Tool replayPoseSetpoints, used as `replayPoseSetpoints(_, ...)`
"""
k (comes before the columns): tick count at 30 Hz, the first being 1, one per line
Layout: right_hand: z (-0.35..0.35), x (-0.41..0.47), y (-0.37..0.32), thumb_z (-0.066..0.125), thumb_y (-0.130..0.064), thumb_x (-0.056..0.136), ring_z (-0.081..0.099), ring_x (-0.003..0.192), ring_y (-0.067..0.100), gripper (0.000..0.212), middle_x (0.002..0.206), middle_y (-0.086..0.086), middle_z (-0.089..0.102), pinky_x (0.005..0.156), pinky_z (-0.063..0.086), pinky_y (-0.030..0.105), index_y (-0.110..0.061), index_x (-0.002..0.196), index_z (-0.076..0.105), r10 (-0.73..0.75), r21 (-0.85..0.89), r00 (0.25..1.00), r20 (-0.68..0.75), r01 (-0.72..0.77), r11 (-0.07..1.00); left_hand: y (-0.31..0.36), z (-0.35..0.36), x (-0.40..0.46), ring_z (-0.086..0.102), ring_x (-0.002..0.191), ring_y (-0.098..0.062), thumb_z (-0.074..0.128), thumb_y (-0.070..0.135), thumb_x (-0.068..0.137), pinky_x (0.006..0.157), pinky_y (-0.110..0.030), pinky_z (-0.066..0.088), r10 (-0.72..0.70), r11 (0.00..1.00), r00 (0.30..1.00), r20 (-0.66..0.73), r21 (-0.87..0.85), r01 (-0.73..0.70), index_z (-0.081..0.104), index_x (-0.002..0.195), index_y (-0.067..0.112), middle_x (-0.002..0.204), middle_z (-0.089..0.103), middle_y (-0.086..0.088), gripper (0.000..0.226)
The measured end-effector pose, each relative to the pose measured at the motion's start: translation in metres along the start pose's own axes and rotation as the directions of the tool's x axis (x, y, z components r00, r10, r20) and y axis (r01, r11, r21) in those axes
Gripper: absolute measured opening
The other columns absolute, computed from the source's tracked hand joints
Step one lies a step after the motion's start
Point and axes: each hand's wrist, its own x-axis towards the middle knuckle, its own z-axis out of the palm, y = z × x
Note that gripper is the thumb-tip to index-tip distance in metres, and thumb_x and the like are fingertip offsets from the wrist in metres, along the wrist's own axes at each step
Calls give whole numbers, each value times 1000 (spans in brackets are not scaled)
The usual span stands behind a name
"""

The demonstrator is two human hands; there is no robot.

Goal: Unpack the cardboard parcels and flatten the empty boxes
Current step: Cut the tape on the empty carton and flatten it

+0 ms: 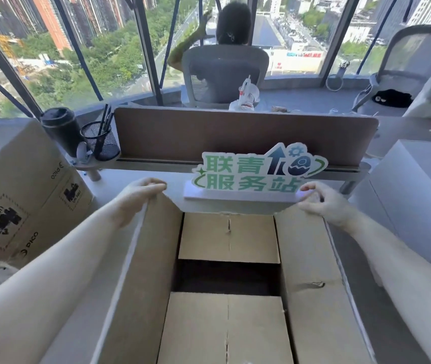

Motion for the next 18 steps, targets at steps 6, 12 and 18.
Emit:
replayPoseSetpoints(6,19,-33,34,63,-30,93,38,138,25,50,154,0,38,111,34,39,-34,140,50,74,-567,997,-14,-69,821,-31,6,-28,35,140,-24,58,37,94,115,-44,27,88,446,994,-67,895,20,47,142,36,155,36,3,49)
replayPoseSetpoints(12,92,-76,35,69,-71,72,31,145,21,105,157,9,34,117,26,32,-19,154,30,217,-201,956,195,-178,963,-78,83,-63,20,147,-23,80,55,57,119,-37,23,-180,863,979,93,493,112,2,157,29,159,24,3,130)
replayPoseSetpoints(18,108,-84,26,69,-60,77,15,151,25,109,165,0,11,112,36,43,-31,157,2,154,-467,988,27,-124,875,-73,91,-71,39,134,-31,66,40,67,86,-38,50,-28,623,997,-74,778,75,1,155,30,159,18,9,110)
